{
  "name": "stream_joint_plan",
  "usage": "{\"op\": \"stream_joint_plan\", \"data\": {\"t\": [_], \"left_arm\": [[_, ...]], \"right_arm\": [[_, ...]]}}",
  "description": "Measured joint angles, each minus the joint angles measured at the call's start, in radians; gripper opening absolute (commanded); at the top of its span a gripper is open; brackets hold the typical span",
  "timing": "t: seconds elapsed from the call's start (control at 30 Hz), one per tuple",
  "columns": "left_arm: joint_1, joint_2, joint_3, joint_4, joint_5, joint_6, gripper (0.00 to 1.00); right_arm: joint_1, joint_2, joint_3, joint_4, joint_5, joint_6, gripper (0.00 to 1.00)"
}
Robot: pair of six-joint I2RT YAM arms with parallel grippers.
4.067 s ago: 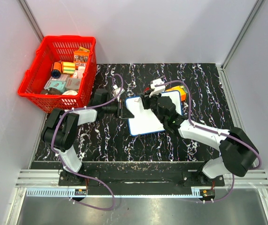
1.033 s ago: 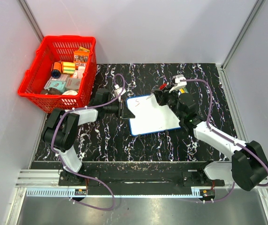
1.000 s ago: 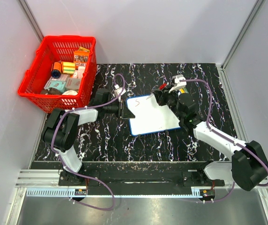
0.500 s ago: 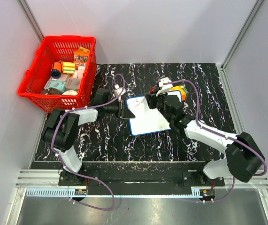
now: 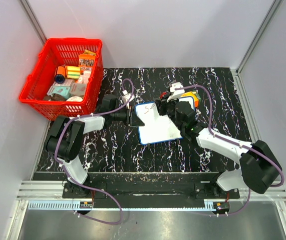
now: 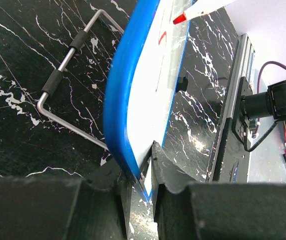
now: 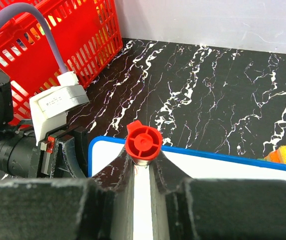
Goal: Write a sentence on the whiteboard
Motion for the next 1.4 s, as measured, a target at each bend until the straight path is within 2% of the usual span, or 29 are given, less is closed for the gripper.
{"op": "stream_joint_plan", "data": {"t": [0.7,1.1,1.4], "left_arm": [[-0.002,0.000,0.004,-0.019,-0.007,0.001,0.00],[-0.002,0.000,0.004,-0.025,-0.009,0.001,0.00],[-0.003,-0.001,0.006,-0.026,-0.008,0.003,0.00]], "right_arm": [[0.000,0.021,0.002,0.011,0.014,0.018,0.00],[0.000,0.020,0.002,0.010,0.093,0.017,0.00],[0.000,-0.013,-0.033,0.051,0.055,0.018,0.00]]}}
